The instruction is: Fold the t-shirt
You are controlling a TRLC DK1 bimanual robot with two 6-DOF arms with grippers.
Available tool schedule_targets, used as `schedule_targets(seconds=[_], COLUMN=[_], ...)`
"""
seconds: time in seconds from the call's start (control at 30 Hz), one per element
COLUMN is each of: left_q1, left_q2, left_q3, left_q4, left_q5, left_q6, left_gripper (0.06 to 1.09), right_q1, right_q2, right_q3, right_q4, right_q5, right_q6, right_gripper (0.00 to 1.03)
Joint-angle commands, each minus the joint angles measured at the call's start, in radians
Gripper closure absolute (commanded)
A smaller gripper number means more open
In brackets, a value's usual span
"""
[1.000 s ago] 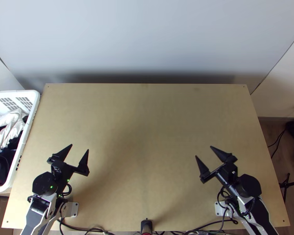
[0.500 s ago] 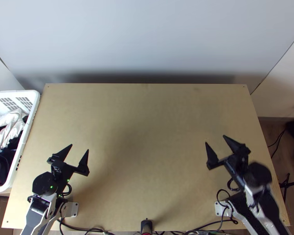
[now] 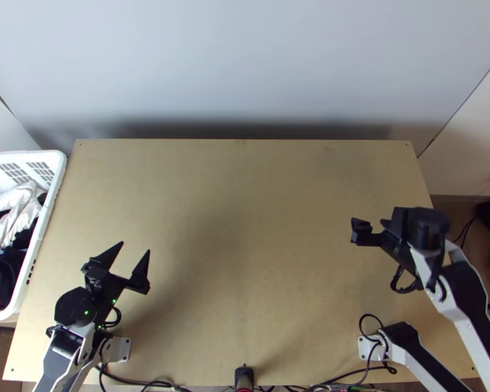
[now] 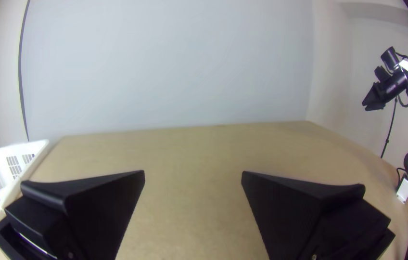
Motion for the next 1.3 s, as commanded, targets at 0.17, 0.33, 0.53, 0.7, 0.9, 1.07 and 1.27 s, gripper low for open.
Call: schedule_targets(seconds=[0.17, 0.33, 0.53, 0.7, 0.9, 1.07, 1.27], left_q1=[-0.031, -0.040, -0.038, -0.006, 0.163, 0.296, 0.439], left_q2=[0.000, -0.001, -0.003, 0.000, 0.068, 0.414, 0.654], left_q3=[0.002, 0.002, 0.009, 0.005, 0.114, 0.445, 0.655], left_q4=[0.006, 0.004, 0.030, 0.036, 0.022, -0.145, -0.122], left_q5=[0.007, 0.001, -0.155, -0.191, -0.218, -0.218, -0.220], left_q6=[-0.040, -0.095, -0.079, -0.113, -0.133, -0.181, -0.230], left_gripper=[0.10, 0.10, 0.10, 0.10, 0.10, 0.10, 0.10], right_q1=[-0.078, -0.089, -0.109, -0.107, -0.101, -0.098, -0.097], right_q2=[0.244, 0.241, 0.222, 0.193, 0.184, 0.184, 0.172], right_q3=[0.267, 0.285, 0.289, 0.310, 0.295, 0.282, 0.281], right_q4=[-0.323, -0.329, -0.349, -0.446, -0.466, -0.463, -0.463], right_q5=[-0.021, -0.023, -0.023, -0.136, -0.138, -0.138, -0.138], right_q6=[0.030, 0.027, 0.024, -0.236, -0.289, -0.292, -0.293], right_gripper=[0.05, 0.05, 0.05, 0.05, 0.05, 0.05, 0.05])
